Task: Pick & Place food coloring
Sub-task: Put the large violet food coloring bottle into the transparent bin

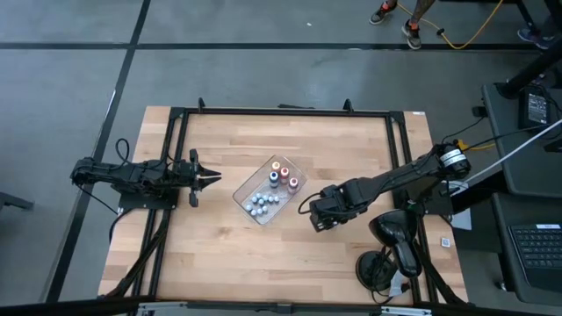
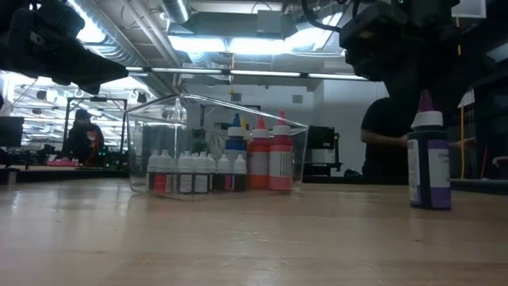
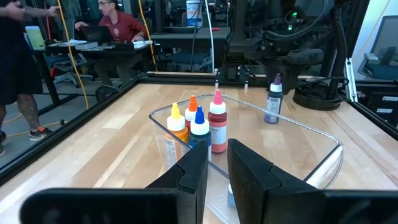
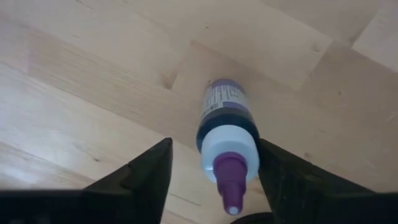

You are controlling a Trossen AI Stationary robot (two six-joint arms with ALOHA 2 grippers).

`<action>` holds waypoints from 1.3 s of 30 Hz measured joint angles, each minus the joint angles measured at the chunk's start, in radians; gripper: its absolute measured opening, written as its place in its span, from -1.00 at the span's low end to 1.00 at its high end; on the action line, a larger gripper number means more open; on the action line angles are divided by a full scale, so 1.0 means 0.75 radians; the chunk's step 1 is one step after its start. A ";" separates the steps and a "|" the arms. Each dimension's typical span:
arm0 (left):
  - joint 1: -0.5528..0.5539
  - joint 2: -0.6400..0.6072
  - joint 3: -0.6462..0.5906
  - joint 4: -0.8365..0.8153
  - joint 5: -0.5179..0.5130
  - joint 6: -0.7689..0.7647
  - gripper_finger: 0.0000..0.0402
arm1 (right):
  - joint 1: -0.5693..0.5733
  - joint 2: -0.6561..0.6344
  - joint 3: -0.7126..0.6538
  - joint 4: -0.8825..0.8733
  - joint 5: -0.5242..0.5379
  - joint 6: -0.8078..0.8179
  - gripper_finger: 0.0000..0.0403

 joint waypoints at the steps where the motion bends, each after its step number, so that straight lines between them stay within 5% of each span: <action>1: 0.000 0.000 0.000 0.000 0.000 0.000 -0.71 | 0.000 0.000 0.000 0.000 -0.001 -0.001 0.11; 10: 0.000 0.000 0.000 0.000 0.000 0.000 -0.71 | -0.006 0.004 0.035 -0.016 0.010 -0.109 -0.40; 24: 0.000 0.000 0.000 0.000 0.000 0.000 -0.73 | -0.165 0.130 0.597 -0.435 0.047 -0.776 -0.40; 39: 0.000 0.000 0.000 0.000 0.000 0.000 -0.73 | -0.301 0.426 1.187 -0.530 0.079 -1.412 -0.40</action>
